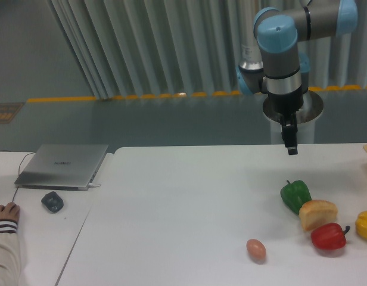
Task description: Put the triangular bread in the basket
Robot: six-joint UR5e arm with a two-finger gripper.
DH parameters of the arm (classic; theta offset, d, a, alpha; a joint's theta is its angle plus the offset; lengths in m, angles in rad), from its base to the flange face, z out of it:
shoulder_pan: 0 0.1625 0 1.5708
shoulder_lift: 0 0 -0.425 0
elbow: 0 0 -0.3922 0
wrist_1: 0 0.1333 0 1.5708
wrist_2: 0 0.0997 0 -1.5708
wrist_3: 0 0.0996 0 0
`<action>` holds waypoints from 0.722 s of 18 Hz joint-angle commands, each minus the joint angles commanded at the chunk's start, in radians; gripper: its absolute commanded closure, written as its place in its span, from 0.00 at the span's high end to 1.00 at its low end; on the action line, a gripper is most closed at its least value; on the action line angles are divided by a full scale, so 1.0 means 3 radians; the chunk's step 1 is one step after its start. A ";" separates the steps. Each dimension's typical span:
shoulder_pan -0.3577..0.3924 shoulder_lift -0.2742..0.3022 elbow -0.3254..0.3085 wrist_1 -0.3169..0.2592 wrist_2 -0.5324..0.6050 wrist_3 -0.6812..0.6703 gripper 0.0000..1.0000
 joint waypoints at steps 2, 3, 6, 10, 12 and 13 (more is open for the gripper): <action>0.0000 0.0000 0.0000 0.0000 0.0000 0.0000 1.00; 0.0000 0.0000 0.0000 0.0000 0.0000 0.0000 1.00; 0.0010 0.0005 -0.0026 0.0000 0.0000 0.0000 1.00; 0.0005 0.0005 -0.0031 0.0000 0.0000 0.0000 1.00; 0.0005 0.0005 -0.0036 0.0005 -0.0005 0.0000 1.00; 0.0005 0.0005 -0.0036 0.0005 -0.0005 0.0000 1.00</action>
